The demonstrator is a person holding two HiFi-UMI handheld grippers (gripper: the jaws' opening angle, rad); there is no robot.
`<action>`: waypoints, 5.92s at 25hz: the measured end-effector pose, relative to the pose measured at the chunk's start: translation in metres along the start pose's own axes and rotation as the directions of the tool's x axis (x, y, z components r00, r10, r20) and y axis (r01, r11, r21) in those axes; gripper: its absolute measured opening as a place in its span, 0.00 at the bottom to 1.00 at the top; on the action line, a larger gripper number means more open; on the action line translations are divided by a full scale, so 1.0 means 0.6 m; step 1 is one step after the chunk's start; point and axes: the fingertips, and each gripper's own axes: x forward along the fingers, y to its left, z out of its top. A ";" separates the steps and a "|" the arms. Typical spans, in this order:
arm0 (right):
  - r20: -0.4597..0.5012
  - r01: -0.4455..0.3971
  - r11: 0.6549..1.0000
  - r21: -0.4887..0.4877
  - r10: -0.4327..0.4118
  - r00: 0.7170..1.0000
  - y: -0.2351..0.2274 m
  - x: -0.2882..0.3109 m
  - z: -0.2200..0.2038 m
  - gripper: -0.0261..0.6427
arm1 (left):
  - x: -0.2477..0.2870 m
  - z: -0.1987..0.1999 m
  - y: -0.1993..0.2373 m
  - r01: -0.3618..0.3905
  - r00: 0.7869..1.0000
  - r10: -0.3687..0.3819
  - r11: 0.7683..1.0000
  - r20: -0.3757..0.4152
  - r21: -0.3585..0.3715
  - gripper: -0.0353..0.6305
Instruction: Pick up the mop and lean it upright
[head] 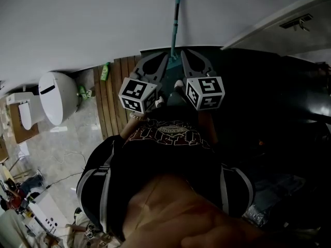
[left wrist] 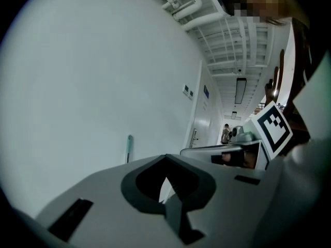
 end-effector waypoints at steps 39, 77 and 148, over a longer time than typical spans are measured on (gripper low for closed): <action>-0.049 -0.134 0.990 -0.043 0.132 0.990 -0.236 0.325 0.103 0.07 | 0.293 0.102 0.207 -0.214 0.976 0.215 0.976 0.018 -0.040 0.12; -0.146 0.216 0.974 -0.072 -0.225 0.963 -0.285 0.512 0.036 0.22 | 0.310 0.127 0.358 -0.076 0.996 0.075 0.997 -0.041 -0.025 0.12; -0.037 0.183 0.982 -0.052 -0.185 0.982 -0.274 0.199 0.108 0.20 | 0.341 0.095 0.196 0.050 0.997 -0.051 0.999 -0.053 -0.012 0.12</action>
